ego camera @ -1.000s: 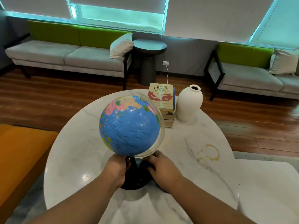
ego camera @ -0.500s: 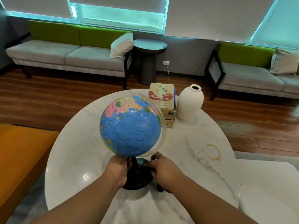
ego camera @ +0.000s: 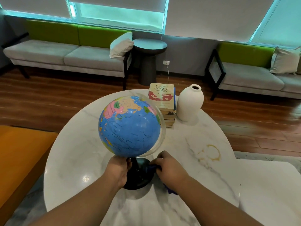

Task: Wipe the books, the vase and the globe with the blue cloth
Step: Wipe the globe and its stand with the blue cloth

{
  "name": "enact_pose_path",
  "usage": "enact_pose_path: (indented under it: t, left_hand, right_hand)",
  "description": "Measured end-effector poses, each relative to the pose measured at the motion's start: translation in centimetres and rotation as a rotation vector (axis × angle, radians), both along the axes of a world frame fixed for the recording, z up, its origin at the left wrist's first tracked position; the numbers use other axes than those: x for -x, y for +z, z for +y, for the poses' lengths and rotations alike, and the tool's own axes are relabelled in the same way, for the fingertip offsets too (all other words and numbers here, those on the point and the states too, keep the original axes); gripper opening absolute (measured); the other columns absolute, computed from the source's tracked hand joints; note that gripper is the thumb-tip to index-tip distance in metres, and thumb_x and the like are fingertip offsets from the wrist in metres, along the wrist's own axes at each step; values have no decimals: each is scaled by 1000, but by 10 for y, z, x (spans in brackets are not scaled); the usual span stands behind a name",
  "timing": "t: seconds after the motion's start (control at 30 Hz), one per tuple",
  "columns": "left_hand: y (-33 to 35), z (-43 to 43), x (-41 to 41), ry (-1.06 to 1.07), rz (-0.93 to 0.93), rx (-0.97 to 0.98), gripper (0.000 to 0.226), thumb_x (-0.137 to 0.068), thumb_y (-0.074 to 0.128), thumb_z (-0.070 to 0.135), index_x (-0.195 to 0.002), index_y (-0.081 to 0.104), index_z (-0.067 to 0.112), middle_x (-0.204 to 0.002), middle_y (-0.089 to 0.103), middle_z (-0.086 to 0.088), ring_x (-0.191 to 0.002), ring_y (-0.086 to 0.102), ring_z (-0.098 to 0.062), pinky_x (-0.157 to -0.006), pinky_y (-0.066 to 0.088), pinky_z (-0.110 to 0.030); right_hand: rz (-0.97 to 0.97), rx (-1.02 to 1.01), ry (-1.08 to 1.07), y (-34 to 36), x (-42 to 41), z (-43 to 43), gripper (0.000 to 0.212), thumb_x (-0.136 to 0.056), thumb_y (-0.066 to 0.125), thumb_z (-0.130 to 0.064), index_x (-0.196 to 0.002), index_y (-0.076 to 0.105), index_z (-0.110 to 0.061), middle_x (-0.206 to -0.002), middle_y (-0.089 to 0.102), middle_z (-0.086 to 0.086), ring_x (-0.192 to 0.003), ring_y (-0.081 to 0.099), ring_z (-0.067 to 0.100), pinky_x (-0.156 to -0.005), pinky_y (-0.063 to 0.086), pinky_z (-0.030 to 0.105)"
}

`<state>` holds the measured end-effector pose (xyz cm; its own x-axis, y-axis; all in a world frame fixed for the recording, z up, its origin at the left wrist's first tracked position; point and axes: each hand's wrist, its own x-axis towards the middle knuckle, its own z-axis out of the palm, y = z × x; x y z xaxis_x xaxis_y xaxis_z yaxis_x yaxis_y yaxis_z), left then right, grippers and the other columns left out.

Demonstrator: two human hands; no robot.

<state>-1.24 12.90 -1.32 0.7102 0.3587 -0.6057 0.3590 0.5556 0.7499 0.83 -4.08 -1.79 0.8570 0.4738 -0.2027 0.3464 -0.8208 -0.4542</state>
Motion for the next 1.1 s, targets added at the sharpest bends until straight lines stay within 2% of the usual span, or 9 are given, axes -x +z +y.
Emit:
enact_pose_path:
  t: [0.13,0.27,0.43,0.63,0.73,0.83,0.97,1.03,1.1]
  left_hand:
    - [-1,-1,-3,25,-10,11,27,-95,46,2,-71,50,15,-57,39,1,-56,34,-10,-57,35,-25]
    - [-1,1,-3,33,-53,-19,22,-94,44,-2,-88,58,13,-68,50,-1,-64,43,-11,-60,39,-24]
    - [-4,8,-2,39,-165,77,19,-94,47,-2,-91,59,13,-79,58,-5,-72,52,-16,-69,45,-25]
    - [-14,6,5,-59,-224,97,30,-84,58,0,-111,58,12,-91,70,-4,-87,64,-22,-68,57,-27]
    - [-17,7,8,-80,-246,48,22,-98,43,5,-104,61,16,-82,74,2,-73,71,-11,-59,57,-23]
    - [-22,14,13,-139,-267,-75,28,-103,35,12,-105,60,25,-91,71,9,-71,69,-2,-59,56,-19]
    - [-23,26,9,-144,-283,-74,26,-103,34,11,-119,55,17,-99,67,4,-71,69,0,-61,57,-18]
    - [-16,31,3,-101,-283,21,30,-103,30,10,-107,59,16,-83,73,7,-65,69,-3,-56,57,-20]
    - [-15,34,-3,-93,-286,67,53,-104,24,9,-83,71,20,-63,71,10,-55,67,-3,-49,54,-18]
  right_hand:
    - [5,-41,106,-2,14,5,36,-93,49,-22,-127,59,-31,-125,42,-2,-107,53,21,-93,41,22]
    - [55,-11,-89,-11,8,-22,34,-91,48,-13,-115,67,-28,-106,37,-11,-90,50,13,-81,40,15]
    - [87,-129,-200,-11,10,-30,38,-87,48,-5,-110,69,-27,-105,43,-9,-88,50,9,-69,34,-2]
    - [119,-183,-216,-9,11,-29,40,-86,49,0,-111,69,-24,-108,46,-2,-84,49,10,-66,35,-4]
    - [122,-163,-238,-13,11,-28,42,-83,49,0,-110,69,-24,-107,46,-2,-90,47,11,-69,32,-5]
    - [126,-115,-270,-17,8,-28,44,-83,49,-1,-113,68,-26,-104,46,-4,-94,49,13,-73,29,3]
    - [159,-88,-302,-18,6,-25,41,-86,49,-8,-117,66,-29,-102,43,-5,-106,53,19,-81,31,13]
    - [170,-84,-300,-18,6,-25,39,-87,50,-10,-117,66,-30,-101,43,-5,-106,53,19,-80,31,15]
    - [178,-73,-299,-18,6,-25,39,-88,50,-11,-118,65,-30,-102,43,-4,-108,52,20,-81,31,15]
